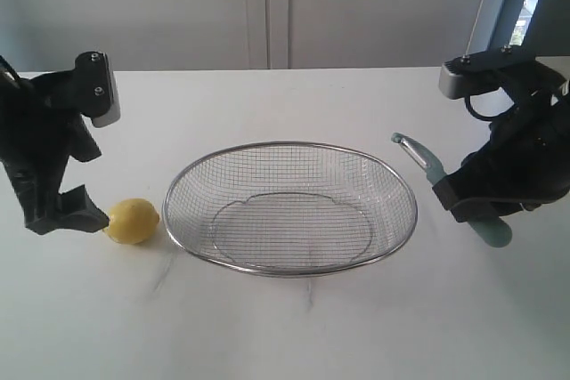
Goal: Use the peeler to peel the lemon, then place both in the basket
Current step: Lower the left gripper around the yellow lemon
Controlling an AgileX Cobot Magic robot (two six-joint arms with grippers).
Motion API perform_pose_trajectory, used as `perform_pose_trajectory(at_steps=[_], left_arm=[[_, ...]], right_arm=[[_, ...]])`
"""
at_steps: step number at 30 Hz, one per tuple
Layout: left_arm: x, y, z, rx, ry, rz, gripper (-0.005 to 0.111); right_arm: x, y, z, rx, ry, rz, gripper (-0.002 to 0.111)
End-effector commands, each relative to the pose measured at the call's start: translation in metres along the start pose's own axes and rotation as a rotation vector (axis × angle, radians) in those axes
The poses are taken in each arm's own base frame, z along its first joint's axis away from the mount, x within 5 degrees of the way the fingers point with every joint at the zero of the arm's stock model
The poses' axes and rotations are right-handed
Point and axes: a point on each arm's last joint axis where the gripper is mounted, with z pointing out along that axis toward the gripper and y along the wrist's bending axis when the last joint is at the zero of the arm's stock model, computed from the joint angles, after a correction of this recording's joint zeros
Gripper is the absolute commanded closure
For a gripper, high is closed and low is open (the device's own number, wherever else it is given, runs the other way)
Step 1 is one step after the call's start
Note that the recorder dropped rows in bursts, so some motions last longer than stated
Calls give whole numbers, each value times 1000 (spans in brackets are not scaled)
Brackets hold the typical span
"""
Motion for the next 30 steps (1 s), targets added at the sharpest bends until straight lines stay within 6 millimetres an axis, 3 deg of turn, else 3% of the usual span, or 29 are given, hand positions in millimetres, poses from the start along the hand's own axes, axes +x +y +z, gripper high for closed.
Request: perform_pose_trajectory(at_steps=[1, 12, 30], left_arm=[[3, 0, 12, -107, -54, -22, 10], [-3, -7, 16, -58, -166, -194, 10], [-4, -4, 16, -84, -182, -207, 10]], right_arm=[[0, -1, -2, 4, -12, 6, 108], [0, -1, -2, 3, -15, 8, 108], [0, -1, -2, 3, -15, 8, 108]])
